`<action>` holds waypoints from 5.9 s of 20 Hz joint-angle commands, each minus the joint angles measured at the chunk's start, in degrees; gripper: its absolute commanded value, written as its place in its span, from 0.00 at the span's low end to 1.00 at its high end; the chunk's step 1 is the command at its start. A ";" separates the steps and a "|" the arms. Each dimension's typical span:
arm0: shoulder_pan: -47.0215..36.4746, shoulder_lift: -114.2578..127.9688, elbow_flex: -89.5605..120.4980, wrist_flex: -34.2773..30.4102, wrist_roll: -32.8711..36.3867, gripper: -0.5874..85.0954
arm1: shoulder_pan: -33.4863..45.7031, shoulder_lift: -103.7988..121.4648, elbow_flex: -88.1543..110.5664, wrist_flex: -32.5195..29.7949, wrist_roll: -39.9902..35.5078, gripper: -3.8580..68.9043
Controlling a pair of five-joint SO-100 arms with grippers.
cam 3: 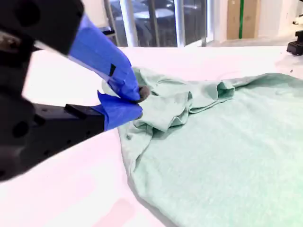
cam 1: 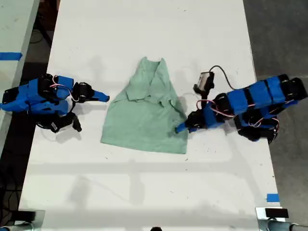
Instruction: Fold t shirt
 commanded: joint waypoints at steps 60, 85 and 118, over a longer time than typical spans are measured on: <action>0.00 0.35 0.00 -0.62 0.18 0.01 | 14.85 83.67 55.02 11.25 -15.21 0.08; 0.00 0.35 0.00 -0.70 0.18 0.01 | 15.29 83.67 55.02 11.60 -15.29 0.08; -0.09 0.35 0.00 -0.79 0.26 0.01 | 15.29 83.67 55.02 11.69 -15.29 0.08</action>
